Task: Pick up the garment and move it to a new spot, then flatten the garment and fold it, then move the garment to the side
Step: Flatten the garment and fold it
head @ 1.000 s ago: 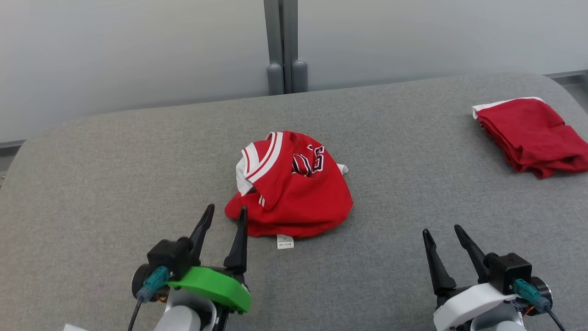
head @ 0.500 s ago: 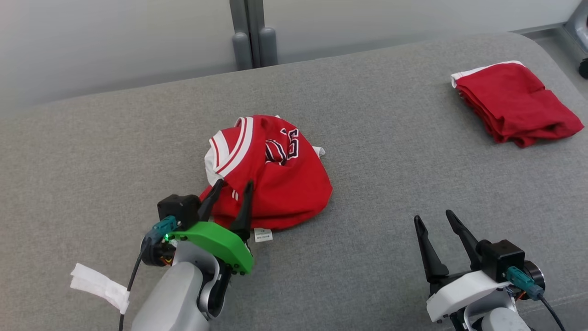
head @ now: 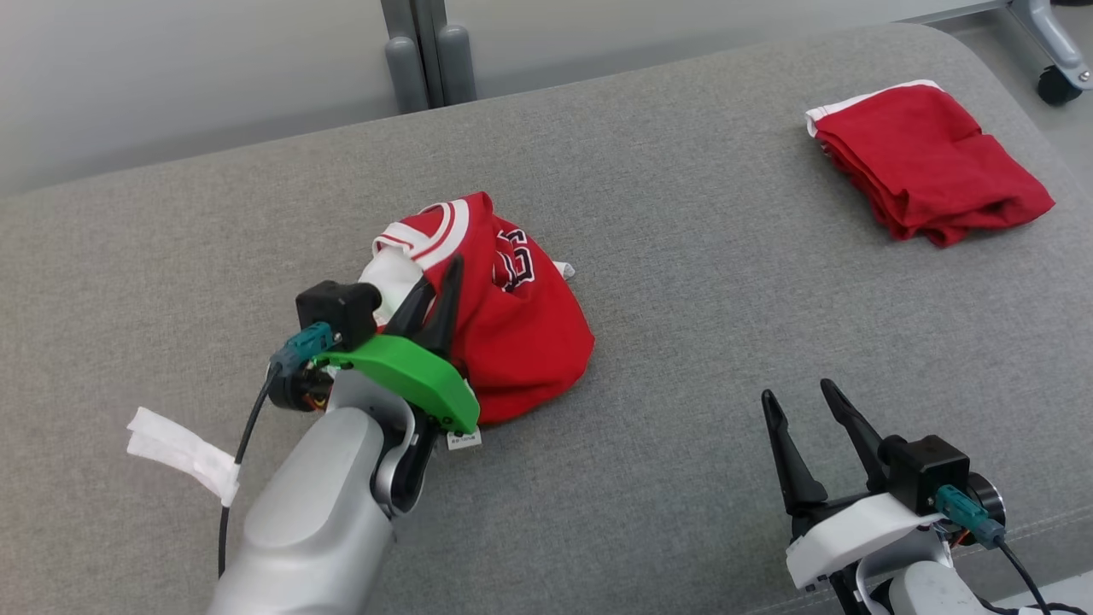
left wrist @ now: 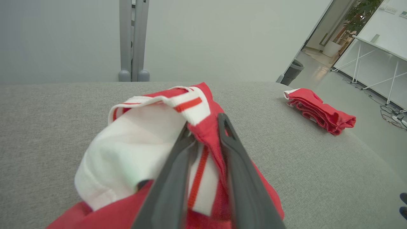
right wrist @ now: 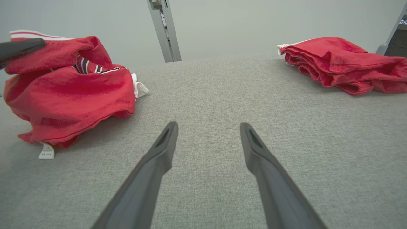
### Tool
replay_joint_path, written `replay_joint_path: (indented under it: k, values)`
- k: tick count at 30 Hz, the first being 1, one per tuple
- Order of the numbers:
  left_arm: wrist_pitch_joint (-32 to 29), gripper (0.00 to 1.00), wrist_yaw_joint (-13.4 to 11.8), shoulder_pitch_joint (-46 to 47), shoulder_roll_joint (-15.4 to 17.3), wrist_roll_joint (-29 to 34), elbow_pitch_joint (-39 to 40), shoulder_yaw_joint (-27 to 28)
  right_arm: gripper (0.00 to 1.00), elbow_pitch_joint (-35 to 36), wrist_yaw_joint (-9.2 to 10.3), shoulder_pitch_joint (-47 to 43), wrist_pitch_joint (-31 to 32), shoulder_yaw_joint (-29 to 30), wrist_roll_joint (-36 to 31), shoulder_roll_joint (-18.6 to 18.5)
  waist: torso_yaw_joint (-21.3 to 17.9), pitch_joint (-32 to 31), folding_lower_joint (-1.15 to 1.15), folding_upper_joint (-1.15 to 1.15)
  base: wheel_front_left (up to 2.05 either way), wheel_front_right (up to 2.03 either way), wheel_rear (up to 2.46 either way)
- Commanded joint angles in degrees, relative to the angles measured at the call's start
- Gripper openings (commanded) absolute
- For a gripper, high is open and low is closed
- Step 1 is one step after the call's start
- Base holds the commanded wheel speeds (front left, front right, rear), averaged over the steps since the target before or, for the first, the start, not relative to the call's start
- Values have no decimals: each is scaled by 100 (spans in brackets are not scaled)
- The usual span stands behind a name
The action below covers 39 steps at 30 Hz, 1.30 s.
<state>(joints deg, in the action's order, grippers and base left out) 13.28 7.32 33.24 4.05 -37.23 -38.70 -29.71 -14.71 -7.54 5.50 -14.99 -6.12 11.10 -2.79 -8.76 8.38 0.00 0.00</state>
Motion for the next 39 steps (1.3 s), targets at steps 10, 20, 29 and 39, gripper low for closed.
replay_joint_path:
  k: [10, 20, 29, 39]
  values:
    - [155, 0, 27, 824, -73, 7, 337, -488, 100, -52, 11, -23, -26, -18, 49, -23, -20, -228, 0, 0, 0, 0, 0]
    - [199, 0, -312, 2159, -108, -349, 1301, -1239, 100, -136, 11, -44, -25, -180, 92, -23, -207, -452, 0, 0, 0, 0, 0]
    - [190, 0, -1114, 3147, -99, -486, 1784, -1326, 100, -127, 11, -16, -26, -242, 180, -23, -263, -494, 0, 0, 0, 0, 0]
    - [185, 0, -1134, 1983, 522, -626, 748, -878, 100, 10, 11, 88, -26, 87, 196, -24, 46, -167, 0, 0, 0, 0, 0]
